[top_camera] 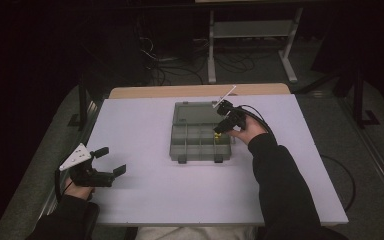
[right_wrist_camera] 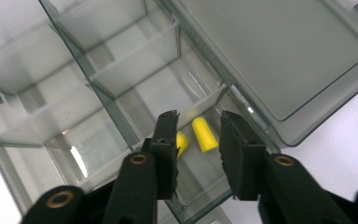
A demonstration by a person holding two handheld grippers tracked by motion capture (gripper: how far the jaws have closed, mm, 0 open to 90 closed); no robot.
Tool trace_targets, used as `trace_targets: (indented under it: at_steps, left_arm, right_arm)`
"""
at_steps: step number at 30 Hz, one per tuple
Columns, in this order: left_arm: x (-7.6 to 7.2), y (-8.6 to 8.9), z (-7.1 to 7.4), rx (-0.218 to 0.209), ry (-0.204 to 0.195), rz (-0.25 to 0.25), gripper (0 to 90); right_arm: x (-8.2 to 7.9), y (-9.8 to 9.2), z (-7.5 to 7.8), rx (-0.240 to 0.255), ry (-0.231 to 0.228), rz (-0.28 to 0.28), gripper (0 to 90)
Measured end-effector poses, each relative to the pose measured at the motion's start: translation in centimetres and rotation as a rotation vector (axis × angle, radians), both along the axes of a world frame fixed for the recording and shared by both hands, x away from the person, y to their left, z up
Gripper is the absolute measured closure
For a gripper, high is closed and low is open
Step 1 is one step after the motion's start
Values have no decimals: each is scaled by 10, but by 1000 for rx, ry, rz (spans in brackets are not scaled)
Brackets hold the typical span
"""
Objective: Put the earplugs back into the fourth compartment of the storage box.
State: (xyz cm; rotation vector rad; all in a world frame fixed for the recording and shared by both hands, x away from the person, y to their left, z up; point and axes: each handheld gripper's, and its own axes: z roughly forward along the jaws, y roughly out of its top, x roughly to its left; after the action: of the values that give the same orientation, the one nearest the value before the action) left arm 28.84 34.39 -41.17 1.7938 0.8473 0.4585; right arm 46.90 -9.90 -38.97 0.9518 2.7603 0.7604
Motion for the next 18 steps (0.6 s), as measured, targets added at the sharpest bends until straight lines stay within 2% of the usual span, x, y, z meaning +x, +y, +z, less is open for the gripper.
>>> trace_targets:
  at_steps: [1,2,3,4,5,6,7,8,10,11,17,18]
  left_arm:
    - [0,0,0,0,0,0,0]
    - [0,0,0,0,0,0,0]
    - [0,0,0,0,0,0,0]
    - [0,0,0,0,0,-1,0]
    - [0,0,0,0,0,-1,0]
    - [0,0,0,0,0,0,0]
    - [0,0,0,0,0,0,0]
    - [0,0,0,0,-1,0,0]
    - [0,0,0,1,-3,0,0]
    - [0,0,0,1,-4,0,0]
    - [-1,0,0,0,-3,1,0]
    - [-1,0,0,0,-3,0,0]
  right_arm:
    - [0,0,0,0,0,0,623]
    - [-1,-1,4,7,-19,-6,568]
    - [-1,-1,4,7,-19,-6,568]
    - [-3,-3,9,18,-37,-15,495]
    - [-3,-3,9,18,-37,-15,495]
    - [-5,-5,14,26,-48,-34,418]
    - [-5,-5,14,26,-48,-34,418]
    - [-8,-7,18,14,-74,-52,362]
    - [-9,-8,20,13,-81,-59,336]
    - [-12,-10,24,22,-93,-71,280]
    - [-19,-17,33,38,-118,-90,192]
    - [-24,-20,36,46,-131,-97,155]
